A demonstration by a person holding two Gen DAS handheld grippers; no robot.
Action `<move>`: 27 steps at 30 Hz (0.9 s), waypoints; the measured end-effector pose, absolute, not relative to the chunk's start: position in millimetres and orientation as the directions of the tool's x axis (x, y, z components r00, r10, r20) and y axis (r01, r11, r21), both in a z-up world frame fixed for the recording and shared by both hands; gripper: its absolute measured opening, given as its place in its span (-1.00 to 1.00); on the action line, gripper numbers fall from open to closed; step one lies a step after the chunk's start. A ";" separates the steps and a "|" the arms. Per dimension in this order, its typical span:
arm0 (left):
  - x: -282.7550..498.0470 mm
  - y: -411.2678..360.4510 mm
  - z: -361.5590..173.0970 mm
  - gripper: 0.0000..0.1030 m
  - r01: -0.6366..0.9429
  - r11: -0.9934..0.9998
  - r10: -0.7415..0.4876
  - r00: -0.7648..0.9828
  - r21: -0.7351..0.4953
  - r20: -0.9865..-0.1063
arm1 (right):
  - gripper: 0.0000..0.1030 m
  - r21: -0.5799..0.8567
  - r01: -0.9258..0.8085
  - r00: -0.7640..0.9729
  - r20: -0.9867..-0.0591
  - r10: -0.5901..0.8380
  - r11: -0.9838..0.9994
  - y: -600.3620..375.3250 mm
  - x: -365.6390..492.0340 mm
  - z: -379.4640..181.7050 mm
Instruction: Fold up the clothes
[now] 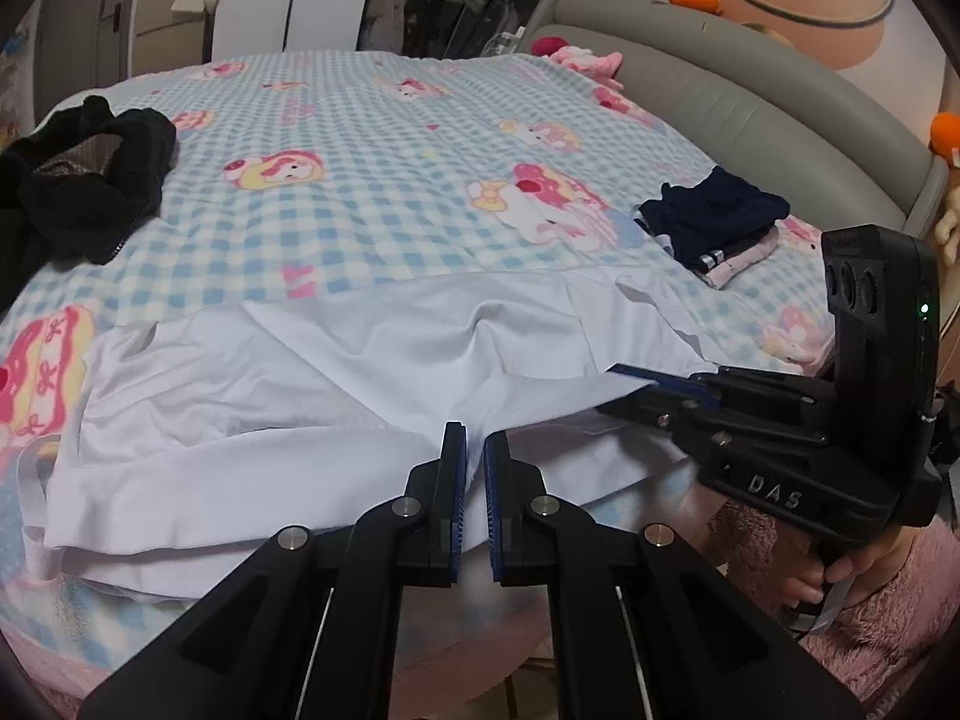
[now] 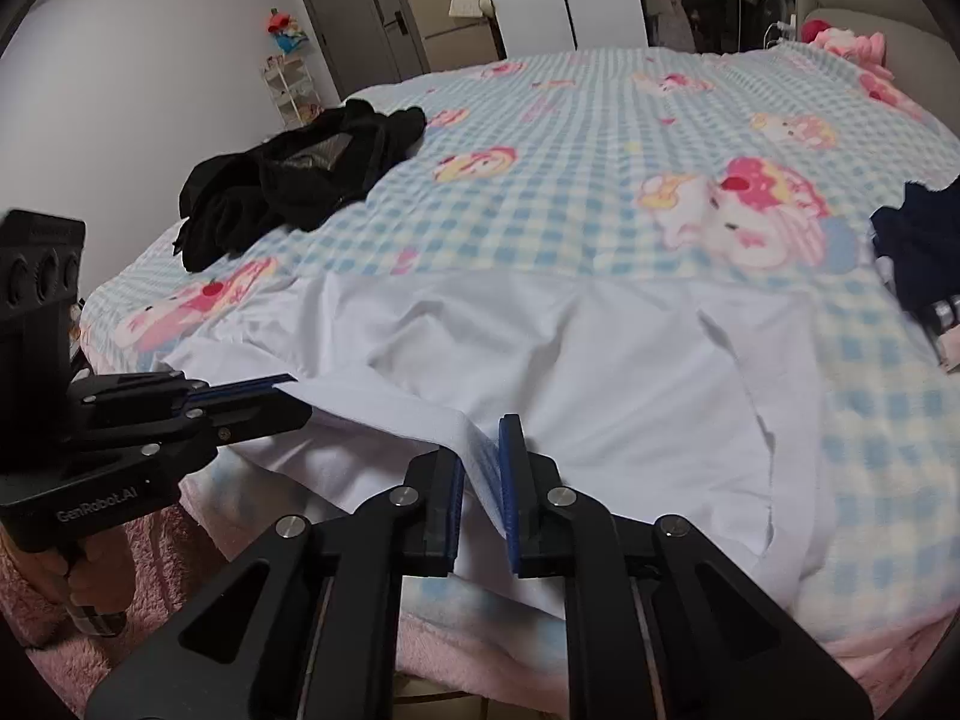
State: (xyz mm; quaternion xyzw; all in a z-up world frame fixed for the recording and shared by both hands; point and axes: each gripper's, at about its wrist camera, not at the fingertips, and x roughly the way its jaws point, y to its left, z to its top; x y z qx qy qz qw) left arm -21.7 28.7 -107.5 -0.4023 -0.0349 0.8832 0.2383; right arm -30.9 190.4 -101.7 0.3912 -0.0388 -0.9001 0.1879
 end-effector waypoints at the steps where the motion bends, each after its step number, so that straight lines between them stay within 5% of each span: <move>1: -20.5 29.0 -105.9 -0.87 -0.400 -0.880 0.458 -0.564 -0.258 -0.687 | -0.85 0.205 0.303 -0.633 -0.687 -0.358 -0.931 191.0 -29.2 -99.1; 8: -15.6 33.8 -108.0 -0.87 -0.424 -0.870 0.466 -0.546 -0.250 -0.696 | -0.88 0.154 0.310 -0.661 -0.674 -0.329 -0.938 195.4 -10.4 -87.1; 14: -20.7 37.1 -141.8 -0.79 -0.413 -0.873 0.434 -0.419 -0.258 -0.798 | -0.84 0.132 0.305 -0.519 -0.807 -0.281 -0.943 192.8 -19.6 -130.0; 17: -13.5 15.8 -121.7 -0.64 -0.411 -0.854 0.497 -0.457 -0.320 -0.738 | -0.77 0.112 0.326 -0.525 -0.805 -0.278 -0.939 192.2 -16.5 -123.2; 20: -5.6 -13.7 -99.3 -0.19 -0.378 -0.846 0.530 -0.526 -0.375 -0.665 | -0.57 0.149 0.336 -0.513 -0.799 -0.314 -0.930 201.6 -11.8 -115.2; 23: -5.6 -58.7 -89.9 -0.15 -0.249 -0.857 0.499 -0.623 -0.451 -0.603 | -0.22 0.318 0.227 -0.563 -0.728 -0.390 -0.921 230.9 -13.4 -96.6; 24: -8.4 -72.4 -92.7 -0.16 -0.202 -0.859 0.479 -0.643 -0.470 -0.598 | 0.10 0.346 0.175 -0.596 -0.708 -0.379 -0.922 240.6 -16.3 -92.1; 27: -20.2 -91.1 -105.8 -0.20 -0.100 -0.891 0.396 -0.647 -0.443 -0.652 | 0.19 0.352 0.100 -0.618 -0.711 -0.336 -0.931 253.7 -30.0 -95.8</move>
